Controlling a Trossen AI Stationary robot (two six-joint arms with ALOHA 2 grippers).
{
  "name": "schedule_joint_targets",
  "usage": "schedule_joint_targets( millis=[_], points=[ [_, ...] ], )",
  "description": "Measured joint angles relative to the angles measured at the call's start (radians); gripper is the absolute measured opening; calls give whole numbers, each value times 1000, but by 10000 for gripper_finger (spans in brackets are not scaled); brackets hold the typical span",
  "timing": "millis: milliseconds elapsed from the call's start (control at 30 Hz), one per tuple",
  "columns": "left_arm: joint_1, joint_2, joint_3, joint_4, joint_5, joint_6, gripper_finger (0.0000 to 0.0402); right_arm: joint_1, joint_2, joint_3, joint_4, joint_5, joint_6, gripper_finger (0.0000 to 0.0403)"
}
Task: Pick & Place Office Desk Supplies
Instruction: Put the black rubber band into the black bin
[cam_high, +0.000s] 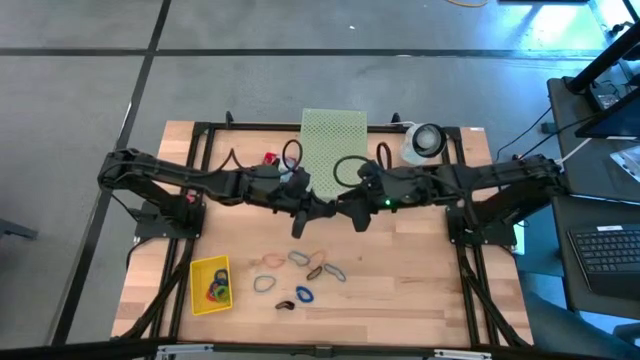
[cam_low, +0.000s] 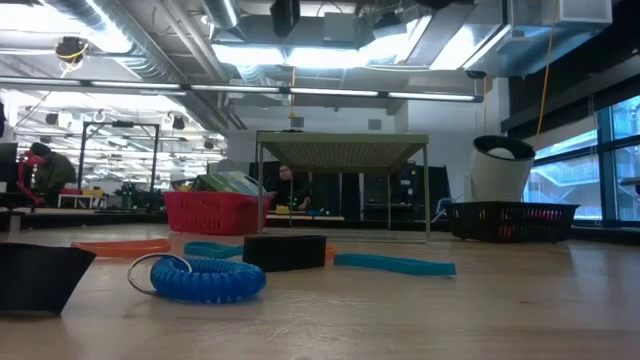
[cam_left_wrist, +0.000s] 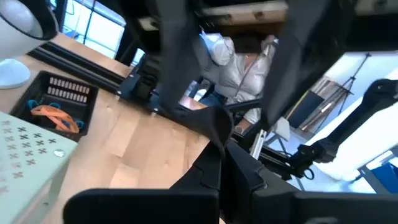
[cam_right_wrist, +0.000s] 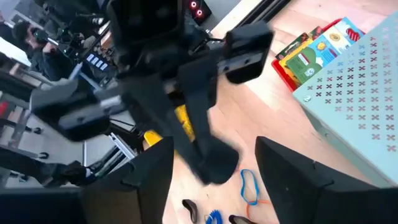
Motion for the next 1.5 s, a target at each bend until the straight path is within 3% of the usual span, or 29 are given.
schedule_joint_targets(
  millis=[367,500,633,800,867,1233,1367,1500],
  points=[
    [1,0,-1,36,8,0,3,-4,20,0,3,-19,47,240],
    [1,0,-1,36,8,0,3,-4,22,0,7,-17,47,223],
    [2,0,-2,37,8,0,3,-4,23,1,15,-17,37,163],
    [1,0,-2,43,20,0,3,-4,23,1,47,-37,-18,37],
    [1,0,-2,47,29,0,3,-4,23,1,67,-57,-49,14],
    [1,0,-2,51,37,-32,18,-4,23,1,76,-86,-35,5],
    [1,0,0,58,46,-39,53,-5,17,19,76,-92,-38,5],
    [7,0,1,79,132,-84,103,-4,9,59,72,-119,-66,5]
  ],
)
